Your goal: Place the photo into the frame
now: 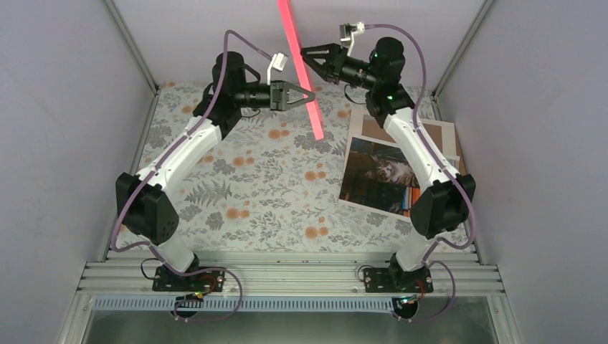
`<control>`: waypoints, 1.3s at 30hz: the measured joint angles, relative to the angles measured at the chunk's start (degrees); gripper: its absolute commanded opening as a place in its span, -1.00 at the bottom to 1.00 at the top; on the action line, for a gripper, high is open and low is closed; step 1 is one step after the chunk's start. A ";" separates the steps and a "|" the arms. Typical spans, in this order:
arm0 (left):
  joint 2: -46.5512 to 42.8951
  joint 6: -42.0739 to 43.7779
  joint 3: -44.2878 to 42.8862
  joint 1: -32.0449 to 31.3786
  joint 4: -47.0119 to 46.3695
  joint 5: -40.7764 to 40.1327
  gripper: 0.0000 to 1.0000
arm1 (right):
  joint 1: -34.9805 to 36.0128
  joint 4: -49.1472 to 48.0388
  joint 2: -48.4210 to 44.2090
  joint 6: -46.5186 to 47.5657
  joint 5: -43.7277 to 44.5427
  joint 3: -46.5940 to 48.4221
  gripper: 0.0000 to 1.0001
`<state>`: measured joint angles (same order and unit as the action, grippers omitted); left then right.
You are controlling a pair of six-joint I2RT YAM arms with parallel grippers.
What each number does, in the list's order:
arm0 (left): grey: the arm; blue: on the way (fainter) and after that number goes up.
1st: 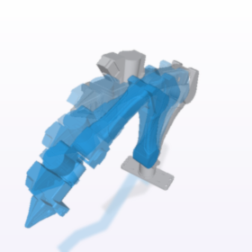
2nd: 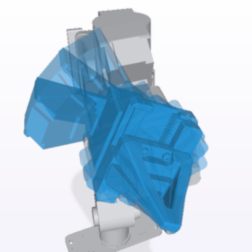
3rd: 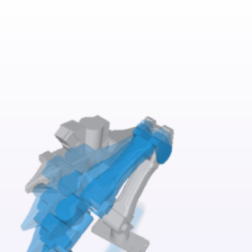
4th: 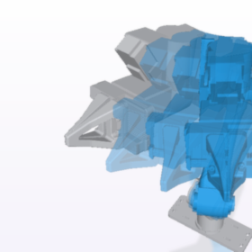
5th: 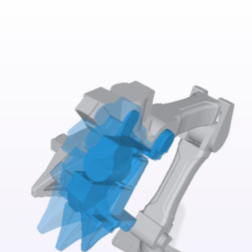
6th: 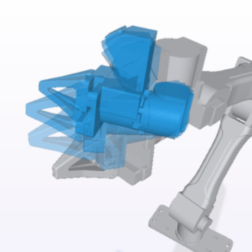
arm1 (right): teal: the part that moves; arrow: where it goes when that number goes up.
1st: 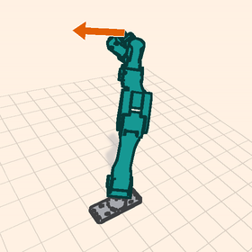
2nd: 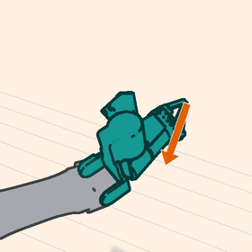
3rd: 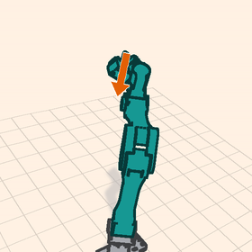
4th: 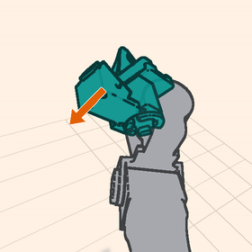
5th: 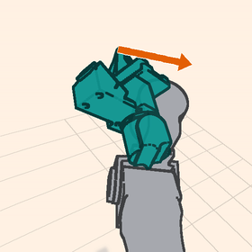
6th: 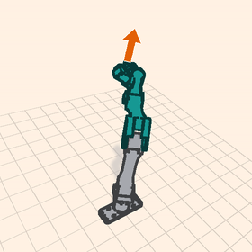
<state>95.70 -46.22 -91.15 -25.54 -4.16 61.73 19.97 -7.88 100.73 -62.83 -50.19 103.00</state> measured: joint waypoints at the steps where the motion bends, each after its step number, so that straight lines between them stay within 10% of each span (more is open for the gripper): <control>1: -0.46 1.70 0.00 0.26 1.75 0.26 -0.95 | -0.39 0.42 -1.46 1.95 0.07 -2.75 0.32; 6: -4.42 11.80 0.28 2.80 12.15 -0.55 -0.95 | -4.76 5.11 -7.69 8.37 1.22 -12.15 1.00; 15: -12.66 54.80 -2.78 4.00 44.83 -16.20 -0.95 | -13.60 17.44 -18.80 32.96 12.28 -15.82 1.00; 25: -21.70 89.00 12.26 3.54 69.09 -39.08 -0.95 | -15.72 27.19 -27.19 55.30 16.61 -22.49 1.00; 39: -10.73 73.35 16.76 2.84 70.34 -49.62 -0.95 | -20.15 30.53 -29.07 51.25 17.33 -37.51 1.00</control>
<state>84.97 27.14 -74.39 -22.70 66.17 12.12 -0.19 22.65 71.66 -11.57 -32.86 65.49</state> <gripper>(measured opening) 0.181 0.998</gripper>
